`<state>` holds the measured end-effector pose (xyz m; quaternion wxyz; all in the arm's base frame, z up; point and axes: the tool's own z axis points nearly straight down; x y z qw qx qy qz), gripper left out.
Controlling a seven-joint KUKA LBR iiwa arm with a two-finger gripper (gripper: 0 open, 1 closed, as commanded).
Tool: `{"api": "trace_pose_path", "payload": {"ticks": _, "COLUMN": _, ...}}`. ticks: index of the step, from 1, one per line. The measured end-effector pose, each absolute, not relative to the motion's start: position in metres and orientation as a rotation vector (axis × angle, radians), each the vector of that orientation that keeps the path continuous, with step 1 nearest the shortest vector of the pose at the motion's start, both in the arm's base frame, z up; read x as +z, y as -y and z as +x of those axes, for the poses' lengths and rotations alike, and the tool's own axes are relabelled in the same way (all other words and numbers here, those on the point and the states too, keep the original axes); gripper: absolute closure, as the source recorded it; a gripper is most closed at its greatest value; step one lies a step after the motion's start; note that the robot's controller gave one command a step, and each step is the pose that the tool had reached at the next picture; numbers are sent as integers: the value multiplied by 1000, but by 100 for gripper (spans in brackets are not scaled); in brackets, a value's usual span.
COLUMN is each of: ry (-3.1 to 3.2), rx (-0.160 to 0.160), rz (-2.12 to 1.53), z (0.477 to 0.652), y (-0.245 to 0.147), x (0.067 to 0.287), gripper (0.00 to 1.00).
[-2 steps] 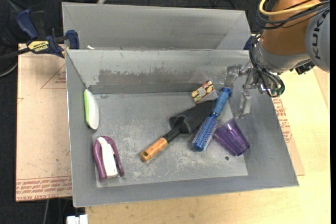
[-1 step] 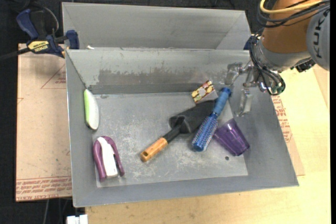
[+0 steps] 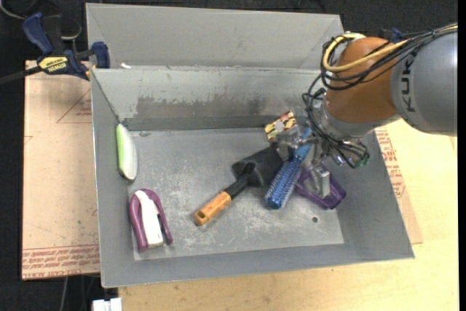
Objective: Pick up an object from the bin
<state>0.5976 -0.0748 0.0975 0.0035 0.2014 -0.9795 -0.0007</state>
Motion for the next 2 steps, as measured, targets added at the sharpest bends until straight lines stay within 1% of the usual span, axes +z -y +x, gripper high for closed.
{"api": "trace_pose_path", "payload": {"ticks": 1, "ry": 3071, "rx": -2, "rz": 681, "z": 605, "y": 62, "x": 122, "gripper": 0}}
{"api": "trace_pose_path", "payload": {"ticks": 2, "ry": 3031, "rx": -4, "rz": 813, "z": 602, "y": 74, "x": 105, "gripper": 0}}
